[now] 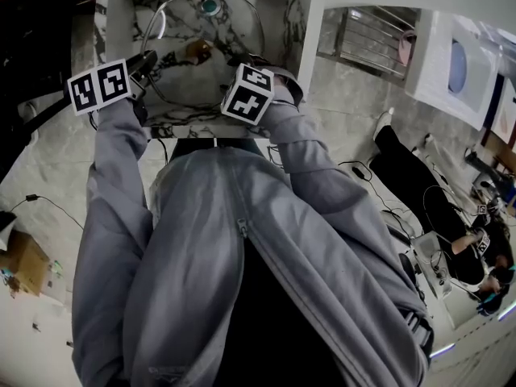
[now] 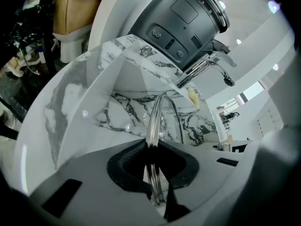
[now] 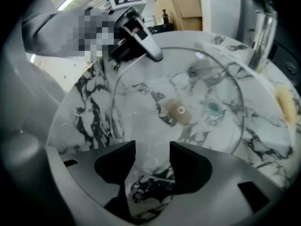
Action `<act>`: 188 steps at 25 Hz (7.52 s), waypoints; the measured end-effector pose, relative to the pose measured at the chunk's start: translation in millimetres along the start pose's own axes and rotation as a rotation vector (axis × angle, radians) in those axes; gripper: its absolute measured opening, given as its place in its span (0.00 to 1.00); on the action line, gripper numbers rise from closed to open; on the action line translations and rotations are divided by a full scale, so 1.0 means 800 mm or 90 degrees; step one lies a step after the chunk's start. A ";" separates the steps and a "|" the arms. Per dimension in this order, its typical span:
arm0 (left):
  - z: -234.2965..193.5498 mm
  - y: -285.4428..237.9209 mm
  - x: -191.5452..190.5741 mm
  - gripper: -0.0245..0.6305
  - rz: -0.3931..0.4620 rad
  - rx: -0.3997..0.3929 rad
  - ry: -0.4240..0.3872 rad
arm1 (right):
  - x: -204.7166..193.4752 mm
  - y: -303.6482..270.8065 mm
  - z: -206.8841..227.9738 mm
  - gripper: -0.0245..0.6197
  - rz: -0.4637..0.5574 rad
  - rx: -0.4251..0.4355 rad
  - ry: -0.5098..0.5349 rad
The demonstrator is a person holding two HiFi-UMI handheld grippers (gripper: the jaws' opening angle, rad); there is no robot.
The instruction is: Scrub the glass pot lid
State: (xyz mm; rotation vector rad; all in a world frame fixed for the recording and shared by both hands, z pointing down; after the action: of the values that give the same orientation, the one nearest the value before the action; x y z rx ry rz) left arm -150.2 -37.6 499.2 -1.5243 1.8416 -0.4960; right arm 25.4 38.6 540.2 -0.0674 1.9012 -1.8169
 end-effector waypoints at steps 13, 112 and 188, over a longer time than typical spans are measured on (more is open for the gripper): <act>0.000 0.001 0.001 0.12 -0.021 0.025 -0.024 | 0.002 -0.026 -0.036 0.40 0.003 0.074 0.015; 0.225 0.111 -0.091 0.22 -0.165 -0.114 -0.688 | 0.035 0.261 -0.034 0.11 0.230 -0.168 0.171; 0.146 -0.084 0.005 0.33 -0.320 -0.104 -0.416 | -0.046 0.259 -0.007 0.32 0.172 -0.273 0.121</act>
State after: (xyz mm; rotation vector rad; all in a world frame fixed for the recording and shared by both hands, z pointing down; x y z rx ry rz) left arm -20.6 -42.0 463.0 -1.9723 1.0159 -0.0389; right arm 117.7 79.6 355.9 0.2129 2.2796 -1.2555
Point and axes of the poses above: the fingertips, and each gripper's own axes: y backward along the fingers, z to its right, x out of its top, the point moved 4 cm from there along y, backward along the fingers, and after that the axes turned 11 degrees about -x, right-handed, at the moved point
